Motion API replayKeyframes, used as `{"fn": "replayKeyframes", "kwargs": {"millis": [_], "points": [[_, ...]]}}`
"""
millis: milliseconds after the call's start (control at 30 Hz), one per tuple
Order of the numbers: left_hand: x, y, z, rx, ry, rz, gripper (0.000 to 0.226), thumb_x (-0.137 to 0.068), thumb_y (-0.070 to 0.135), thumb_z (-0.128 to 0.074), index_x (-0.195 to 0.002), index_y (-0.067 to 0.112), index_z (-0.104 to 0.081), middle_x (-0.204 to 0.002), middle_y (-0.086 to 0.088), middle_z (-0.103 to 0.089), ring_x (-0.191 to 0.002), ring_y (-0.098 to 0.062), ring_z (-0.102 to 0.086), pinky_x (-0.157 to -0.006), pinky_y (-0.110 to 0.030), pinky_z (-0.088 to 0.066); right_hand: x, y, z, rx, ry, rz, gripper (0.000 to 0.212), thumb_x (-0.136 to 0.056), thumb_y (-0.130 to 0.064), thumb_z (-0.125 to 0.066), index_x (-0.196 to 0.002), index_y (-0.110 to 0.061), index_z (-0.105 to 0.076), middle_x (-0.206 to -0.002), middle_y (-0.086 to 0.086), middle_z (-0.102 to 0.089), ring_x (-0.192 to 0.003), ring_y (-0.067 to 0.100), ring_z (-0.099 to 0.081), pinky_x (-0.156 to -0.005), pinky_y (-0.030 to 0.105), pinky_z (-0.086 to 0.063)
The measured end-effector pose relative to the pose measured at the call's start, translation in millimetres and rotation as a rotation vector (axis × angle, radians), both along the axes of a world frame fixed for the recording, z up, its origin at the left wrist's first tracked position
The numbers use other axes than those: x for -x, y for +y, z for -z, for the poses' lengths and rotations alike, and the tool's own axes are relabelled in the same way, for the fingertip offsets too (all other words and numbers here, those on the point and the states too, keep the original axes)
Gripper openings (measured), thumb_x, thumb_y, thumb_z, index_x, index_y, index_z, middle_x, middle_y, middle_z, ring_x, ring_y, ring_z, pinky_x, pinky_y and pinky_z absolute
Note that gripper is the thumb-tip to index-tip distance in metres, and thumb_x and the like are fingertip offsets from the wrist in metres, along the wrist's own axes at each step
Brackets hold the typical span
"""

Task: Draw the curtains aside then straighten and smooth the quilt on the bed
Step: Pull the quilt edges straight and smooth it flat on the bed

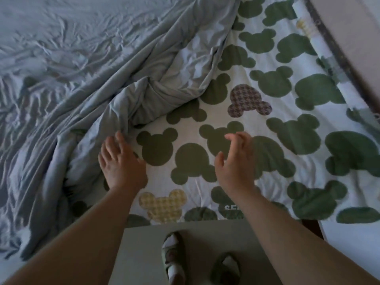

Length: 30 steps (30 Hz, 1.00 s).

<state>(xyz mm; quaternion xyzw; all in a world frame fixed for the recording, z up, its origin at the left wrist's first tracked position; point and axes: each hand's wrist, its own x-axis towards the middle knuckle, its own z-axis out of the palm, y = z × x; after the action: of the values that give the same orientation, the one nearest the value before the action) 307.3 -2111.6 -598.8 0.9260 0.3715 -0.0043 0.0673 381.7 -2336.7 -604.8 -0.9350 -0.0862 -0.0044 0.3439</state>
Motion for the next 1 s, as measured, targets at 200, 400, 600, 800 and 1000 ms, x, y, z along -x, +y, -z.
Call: {"fn": "replayKeyframes", "kwargs": {"millis": [200, 400, 600, 800, 1000], "points": [[5, 102, -5, -0.014, 0.243, -0.233, 0.088, -0.082, 0.04, -0.062, -0.149, 0.019, -0.008, -0.157, -0.015, -0.001, -0.143, -0.036, -0.001, -0.117, -0.053, -0.005, -3, 60, 1, -0.042, 0.246, -0.136, 0.043, -0.09, -0.016, -0.053, -0.132, -0.013, -0.041, -0.141, 0.007, -0.028, -0.13, 0.022, -0.032, -0.104, 0.032, -0.037], [1, 121, -9, 0.26, 0.069, -0.135, 0.031, -0.086, 0.024, -0.055, -0.114, 0.011, -0.054, -0.11, -0.017, -0.063, -0.102, -0.039, -0.058, -0.077, -0.039, -0.041, -2, 125, -2, -0.219, 0.695, -0.19, 0.061, -0.09, -0.042, -0.058, -0.142, -0.018, -0.036, -0.141, -0.001, -0.037, -0.129, 0.018, -0.042, -0.098, 0.025, -0.036], [24, 84, -35, 0.375, 0.05, 0.059, 0.035, -0.087, 0.027, -0.051, -0.121, 0.021, -0.056, -0.111, -0.009, -0.067, -0.104, -0.033, -0.061, -0.082, -0.033, -0.044, -6, 182, -11, -0.7, 1.097, 0.071, 0.095, -0.054, -0.062, -0.08, -0.13, -0.012, -0.054, -0.119, 0.001, -0.066, -0.105, 0.017, -0.065, -0.089, 0.032, -0.053], [35, 47, -40, 0.705, 0.01, 0.076, 0.054, -0.068, 0.04, -0.038, -0.114, 0.022, -0.061, -0.108, -0.009, -0.069, -0.103, -0.032, -0.061, -0.081, -0.034, -0.047, -1, 199, -10, -0.875, 1.124, 0.276, 0.048, -0.061, -0.026, -0.081, -0.102, -0.003, -0.071, -0.102, 0.016, -0.072, -0.093, 0.029, -0.069, -0.089, 0.04, -0.055], [54, 25, -33, 0.546, -0.129, 0.069, 0.032, -0.081, 0.035, -0.041, -0.108, 0.022, -0.052, -0.099, -0.004, -0.065, -0.092, -0.031, -0.06, -0.072, -0.037, -0.045, 5, 182, -23, -0.864, 0.875, 0.418, 0.04, -0.07, -0.025, -0.08, -0.104, -0.007, -0.068, -0.098, 0.008, -0.072, -0.09, 0.021, -0.069, -0.083, 0.032, -0.056]]}}
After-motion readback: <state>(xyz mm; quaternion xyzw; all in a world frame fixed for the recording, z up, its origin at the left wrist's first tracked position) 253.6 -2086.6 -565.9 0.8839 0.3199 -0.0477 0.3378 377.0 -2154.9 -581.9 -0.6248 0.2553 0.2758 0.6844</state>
